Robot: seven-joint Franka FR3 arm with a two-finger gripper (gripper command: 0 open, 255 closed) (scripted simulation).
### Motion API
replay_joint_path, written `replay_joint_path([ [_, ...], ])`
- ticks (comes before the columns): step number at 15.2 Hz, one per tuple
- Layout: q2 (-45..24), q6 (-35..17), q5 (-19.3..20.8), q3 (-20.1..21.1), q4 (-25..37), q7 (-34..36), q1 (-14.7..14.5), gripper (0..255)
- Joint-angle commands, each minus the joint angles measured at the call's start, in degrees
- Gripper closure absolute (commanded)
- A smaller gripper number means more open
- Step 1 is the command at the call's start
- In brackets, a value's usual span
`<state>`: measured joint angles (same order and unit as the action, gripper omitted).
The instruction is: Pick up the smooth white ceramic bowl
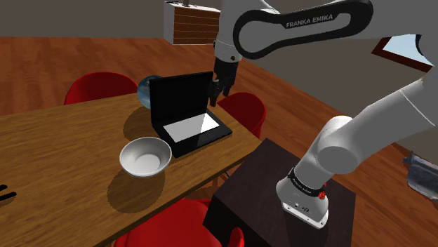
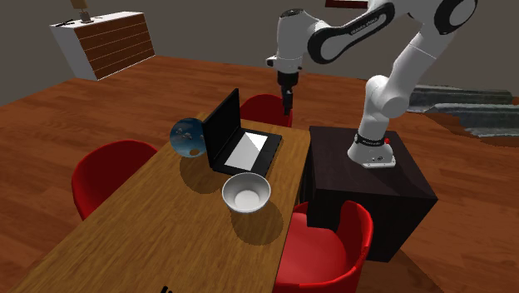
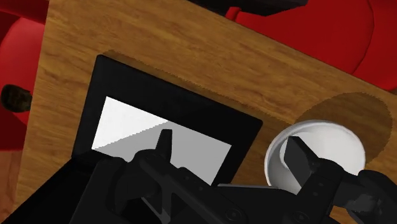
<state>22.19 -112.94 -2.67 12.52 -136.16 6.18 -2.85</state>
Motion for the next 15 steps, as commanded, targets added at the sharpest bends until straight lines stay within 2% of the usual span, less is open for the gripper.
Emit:
replay_joint_path([
  [1,-3.9,-3.3,0.0,1.2,0.4,1.9,-0.2,0],
  [7,-16.6,-10.7,1.8,4.3,4.7,7.7,-0.7,0],
  [15,-34.7,-17.3,7.2,5.7,14.6,16.0,-2.9,0],
])
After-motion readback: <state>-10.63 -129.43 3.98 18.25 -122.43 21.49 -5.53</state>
